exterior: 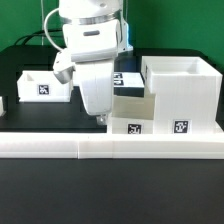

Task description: Assemble drawer

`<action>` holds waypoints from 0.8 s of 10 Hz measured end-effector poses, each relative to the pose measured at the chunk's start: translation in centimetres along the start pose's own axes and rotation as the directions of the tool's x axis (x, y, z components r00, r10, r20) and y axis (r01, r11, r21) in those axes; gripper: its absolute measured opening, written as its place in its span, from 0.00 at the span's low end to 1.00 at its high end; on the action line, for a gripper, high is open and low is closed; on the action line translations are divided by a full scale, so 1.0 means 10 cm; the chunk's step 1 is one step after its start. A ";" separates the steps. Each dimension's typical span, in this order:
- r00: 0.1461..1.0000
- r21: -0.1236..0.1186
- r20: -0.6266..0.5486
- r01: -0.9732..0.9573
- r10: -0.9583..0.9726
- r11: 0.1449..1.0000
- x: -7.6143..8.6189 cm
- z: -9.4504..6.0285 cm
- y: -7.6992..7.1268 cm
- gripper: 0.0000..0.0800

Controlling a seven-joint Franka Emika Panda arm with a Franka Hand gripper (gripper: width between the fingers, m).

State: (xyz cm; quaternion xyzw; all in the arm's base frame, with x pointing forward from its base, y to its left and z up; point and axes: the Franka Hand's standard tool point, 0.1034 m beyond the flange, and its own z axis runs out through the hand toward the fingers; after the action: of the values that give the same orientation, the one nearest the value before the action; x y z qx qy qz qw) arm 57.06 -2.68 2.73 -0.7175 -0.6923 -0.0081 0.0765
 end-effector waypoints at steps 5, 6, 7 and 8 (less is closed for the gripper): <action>0.997 0.006 0.011 0.082 -0.082 0.997 -0.01 -0.03 0.07 0.81; 0.996 0.001 0.008 0.088 -0.088 0.996 0.06 -0.04 0.11 0.81; 0.997 0.001 0.003 0.073 -0.073 0.997 0.15 -0.04 0.14 0.81; 0.998 0.008 -0.002 0.066 -0.066 0.998 0.24 -0.03 0.16 0.81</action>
Offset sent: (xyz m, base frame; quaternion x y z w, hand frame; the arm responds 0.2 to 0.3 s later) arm 0.0214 0.0060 0.0056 0.0143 0.0131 -0.1383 0.9902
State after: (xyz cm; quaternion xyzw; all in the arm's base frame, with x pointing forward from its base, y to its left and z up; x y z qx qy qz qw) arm 58.79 -0.42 3.19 -0.6938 -0.7157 -0.0085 0.0798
